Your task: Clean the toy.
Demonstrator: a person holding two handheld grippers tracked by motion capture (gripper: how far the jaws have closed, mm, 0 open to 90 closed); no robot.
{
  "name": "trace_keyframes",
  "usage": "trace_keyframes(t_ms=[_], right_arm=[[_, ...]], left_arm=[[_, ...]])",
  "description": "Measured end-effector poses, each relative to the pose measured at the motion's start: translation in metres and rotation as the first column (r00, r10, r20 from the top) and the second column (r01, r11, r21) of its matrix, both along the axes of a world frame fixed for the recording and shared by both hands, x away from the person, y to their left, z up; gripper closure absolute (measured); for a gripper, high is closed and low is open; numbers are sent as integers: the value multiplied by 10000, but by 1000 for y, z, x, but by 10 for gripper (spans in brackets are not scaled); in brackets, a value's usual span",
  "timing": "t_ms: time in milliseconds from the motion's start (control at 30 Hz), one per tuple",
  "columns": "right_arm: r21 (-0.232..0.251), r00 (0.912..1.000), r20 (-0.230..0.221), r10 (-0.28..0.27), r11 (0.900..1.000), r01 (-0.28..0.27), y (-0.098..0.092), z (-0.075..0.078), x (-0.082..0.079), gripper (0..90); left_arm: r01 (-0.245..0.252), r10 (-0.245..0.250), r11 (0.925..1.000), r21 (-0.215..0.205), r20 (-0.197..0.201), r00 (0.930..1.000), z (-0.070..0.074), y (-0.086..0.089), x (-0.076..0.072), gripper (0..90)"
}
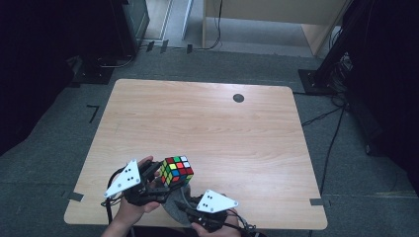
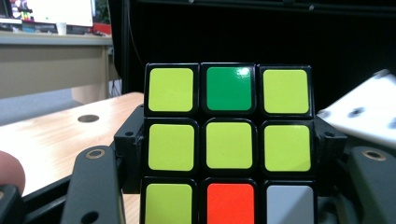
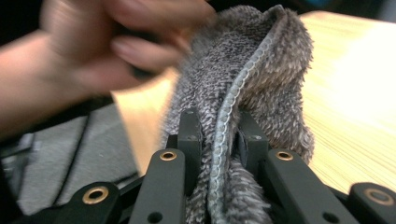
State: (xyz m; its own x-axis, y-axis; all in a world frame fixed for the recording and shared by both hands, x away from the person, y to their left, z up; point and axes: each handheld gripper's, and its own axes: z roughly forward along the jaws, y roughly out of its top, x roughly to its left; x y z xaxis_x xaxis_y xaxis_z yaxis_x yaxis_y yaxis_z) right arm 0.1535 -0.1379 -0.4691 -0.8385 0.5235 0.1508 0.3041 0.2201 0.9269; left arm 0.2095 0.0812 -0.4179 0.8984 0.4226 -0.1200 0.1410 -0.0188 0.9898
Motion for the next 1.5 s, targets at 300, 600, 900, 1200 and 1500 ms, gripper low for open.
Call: trace_keyframes(t_ms=[300, 600, 900, 1200, 1500], right_arm=[[1557, 9890, -86, -1474, 9768, 1470, -27, 11, 7, 759], [1990, 9937, -503, -1003, 9740, 1084, -14, 5, 2, 761], [2545, 9634, -1199, -2396, 9306, 2631, -33, 3, 7, 762], [2622, 9866, -1208, -1094, 9551, 1380, -13, 8, -1, 742], [1323, 8827, -948, -4603, 8730, 4695, -65, 1, 21, 737]], left_arm=[[-374, 378, 9990, 256, -136, 9992, -6, -6, 1, 342], [-373, 380, 9986, 385, -173, 9991, -7, -9, 1, 341], [-733, 735, 9972, 158, -83, 9973, -3, -1, 1, 341], [-774, 780, 9967, 244, -242, 9967, -8, -6, 2, 341], [-895, 889, 9959, -90, -506, 9948, -6, 1, 6, 341]])
